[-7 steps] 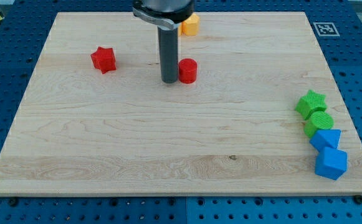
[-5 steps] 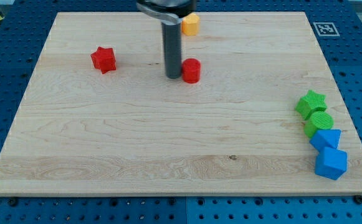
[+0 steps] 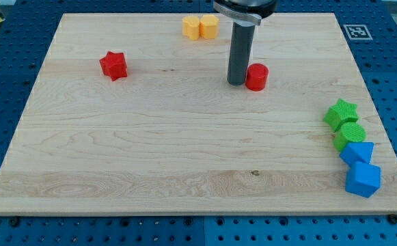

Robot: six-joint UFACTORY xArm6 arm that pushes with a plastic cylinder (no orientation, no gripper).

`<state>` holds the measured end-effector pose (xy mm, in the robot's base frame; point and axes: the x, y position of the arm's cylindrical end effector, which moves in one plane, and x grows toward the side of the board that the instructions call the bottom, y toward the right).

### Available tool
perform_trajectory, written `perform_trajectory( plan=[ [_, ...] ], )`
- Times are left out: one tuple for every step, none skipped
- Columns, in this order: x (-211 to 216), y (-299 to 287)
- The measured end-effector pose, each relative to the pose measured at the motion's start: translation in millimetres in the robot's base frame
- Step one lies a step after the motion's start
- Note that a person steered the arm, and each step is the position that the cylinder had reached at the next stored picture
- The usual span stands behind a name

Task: Move red circle towards the green star

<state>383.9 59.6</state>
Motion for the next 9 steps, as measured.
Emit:
perform_trajectory(
  plan=[
    [-8,12],
    [1,39],
    [1,41],
    [13,41],
    [14,41],
    [17,44],
    [18,65],
    [18,65],
    [18,65]
  ],
)
